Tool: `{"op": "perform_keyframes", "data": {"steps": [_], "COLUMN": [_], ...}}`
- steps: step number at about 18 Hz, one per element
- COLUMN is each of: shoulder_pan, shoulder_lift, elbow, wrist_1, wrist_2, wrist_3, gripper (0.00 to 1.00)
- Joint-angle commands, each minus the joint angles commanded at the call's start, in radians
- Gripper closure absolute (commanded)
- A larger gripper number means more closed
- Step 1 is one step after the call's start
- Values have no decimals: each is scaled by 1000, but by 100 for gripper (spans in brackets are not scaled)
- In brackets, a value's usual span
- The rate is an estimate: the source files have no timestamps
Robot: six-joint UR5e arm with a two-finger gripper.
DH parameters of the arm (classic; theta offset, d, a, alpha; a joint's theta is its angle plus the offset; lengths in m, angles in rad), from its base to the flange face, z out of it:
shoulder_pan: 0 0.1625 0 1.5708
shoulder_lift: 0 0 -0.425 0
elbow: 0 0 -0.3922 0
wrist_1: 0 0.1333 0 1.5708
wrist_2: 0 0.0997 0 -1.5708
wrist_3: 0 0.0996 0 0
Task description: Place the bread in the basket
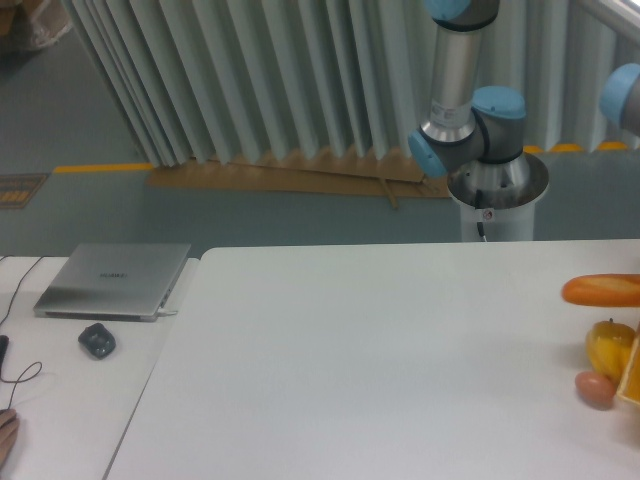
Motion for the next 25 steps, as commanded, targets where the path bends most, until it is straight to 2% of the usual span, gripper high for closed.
{"op": "perform_keyframes", "data": {"steps": [3,9,20,21,22,24,25], "shoulder_pan": [43,98,92,92,91,88,85], "shoulder_lift": [-21,-60,-114,-114,-114,-112,-112], "elbow": [6,14,22,21,21,17,17], "wrist_1": [8,68,137,140,141,141,141], "wrist_2": [-3,-6,-5,-5,-5,-5,-5], "wrist_3": [86,223,203,201,206,198,198], "gripper": [77,77,77,73,54,32,10]}}
